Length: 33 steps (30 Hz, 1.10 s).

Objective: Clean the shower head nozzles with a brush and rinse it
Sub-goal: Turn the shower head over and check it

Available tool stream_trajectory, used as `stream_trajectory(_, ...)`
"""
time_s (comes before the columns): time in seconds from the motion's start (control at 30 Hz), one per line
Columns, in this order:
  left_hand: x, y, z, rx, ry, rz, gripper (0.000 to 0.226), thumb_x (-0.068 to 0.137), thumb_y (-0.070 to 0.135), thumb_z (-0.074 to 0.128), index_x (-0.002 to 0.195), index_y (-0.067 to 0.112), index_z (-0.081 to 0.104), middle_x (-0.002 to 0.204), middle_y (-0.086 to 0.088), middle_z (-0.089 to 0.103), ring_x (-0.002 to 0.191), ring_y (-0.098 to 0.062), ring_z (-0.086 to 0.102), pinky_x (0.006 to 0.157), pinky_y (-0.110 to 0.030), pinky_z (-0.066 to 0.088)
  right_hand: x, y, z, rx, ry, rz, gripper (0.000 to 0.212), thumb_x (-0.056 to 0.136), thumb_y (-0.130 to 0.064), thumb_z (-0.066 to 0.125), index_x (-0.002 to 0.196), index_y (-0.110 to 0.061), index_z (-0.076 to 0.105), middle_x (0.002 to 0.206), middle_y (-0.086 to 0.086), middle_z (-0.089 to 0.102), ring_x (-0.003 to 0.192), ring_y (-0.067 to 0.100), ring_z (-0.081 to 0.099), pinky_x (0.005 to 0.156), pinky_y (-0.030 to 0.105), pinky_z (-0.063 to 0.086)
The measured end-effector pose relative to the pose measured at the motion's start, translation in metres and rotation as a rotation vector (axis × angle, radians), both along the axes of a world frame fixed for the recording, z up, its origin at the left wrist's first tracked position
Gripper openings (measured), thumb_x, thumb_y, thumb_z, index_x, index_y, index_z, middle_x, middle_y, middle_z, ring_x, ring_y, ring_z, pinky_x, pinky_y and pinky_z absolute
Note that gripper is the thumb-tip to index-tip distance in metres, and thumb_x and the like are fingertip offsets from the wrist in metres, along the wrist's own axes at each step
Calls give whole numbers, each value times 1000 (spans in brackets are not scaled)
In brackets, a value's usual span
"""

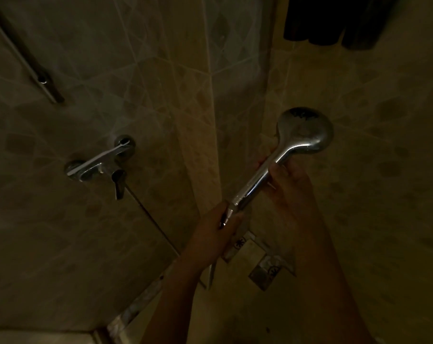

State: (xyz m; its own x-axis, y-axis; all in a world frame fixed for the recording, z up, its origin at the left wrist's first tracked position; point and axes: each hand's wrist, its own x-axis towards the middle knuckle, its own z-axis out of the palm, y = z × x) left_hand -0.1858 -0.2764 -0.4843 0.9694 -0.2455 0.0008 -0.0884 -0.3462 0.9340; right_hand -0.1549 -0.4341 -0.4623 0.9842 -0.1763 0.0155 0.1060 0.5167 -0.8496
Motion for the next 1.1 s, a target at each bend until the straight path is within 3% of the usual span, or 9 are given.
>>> stream_trajectory(0.13,-2,2,4,23,-96,46,14,92,22,55,100,13,59,76,5,60,64,5,55,60,-10,43,-1,-2,0,0,-3,-15,16,88,-6,55,99,-14,64,88,-2,72,85,9,69,69,23,56)
stream_trajectory(0.23,0,6,7,93,-128,-9,4,91,19,57,93,15,57,72,11,54,66,14,53,61,-5,40,-2,-4,-1,-35,17,11,16,91,-8,52,103,-11,62,95,2,68,85,8,69,70,23,56)
stream_trajectory(0.47,-4,9,0,118,-92,-21,17,91,19,57,98,3,59,82,-6,62,76,-10,57,70,-26,46,-4,3,-1,-170,7,26,14,89,-4,55,91,-15,62,73,-9,71,76,5,69,68,23,57)
stream_trajectory(0.6,-10,10,2,83,21,29,7,93,19,50,87,19,53,74,2,54,64,-1,48,57,-8,37,-4,6,1,-167,-13,7,17,86,-4,57,93,-18,62,74,-12,72,76,2,69,67,20,57)
stream_trajectory(0.7,-12,13,4,63,36,5,12,95,21,46,86,16,52,65,8,49,55,1,46,58,-18,41,-4,7,1,-195,-13,-23,16,86,-7,60,93,-21,63,78,-13,73,78,3,70,66,19,56)
stream_trajectory(0.8,-8,15,2,79,24,-51,21,93,24,51,99,3,51,75,-12,62,63,-11,58,62,-37,49,-5,7,2,-207,-21,-22,16,85,-8,60,92,-22,64,79,-11,73,80,5,70,69,21,57)
stream_trajectory(0.87,-4,18,-1,-7,62,-25,24,87,19,61,95,-1,49,74,-21,63,58,-17,60,54,-33,49,-6,6,3,-213,-25,-3,16,85,-9,61,92,-23,64,80,-11,73,82,5,69,69,21,56)
stream_trajectory(0.93,-2,21,-4,-74,43,-2,25,84,18,65,86,0,47,68,-18,54,54,-16,53,48,-27,42,-6,6,3,-218,-31,18,15,82,-12,63,92,-22,65,82,-10,74,84,6,69,70,22,55)
stream_trajectory(1.1,-3,16,-5,104,-91,-7,12,90,20,57,88,26,47,71,3,49,67,-9,50,65,-34,45,-6,6,3,-249,-28,1,14,84,-8,62,95,-16,64,84,-6,73,87,10,70,73,26,57)
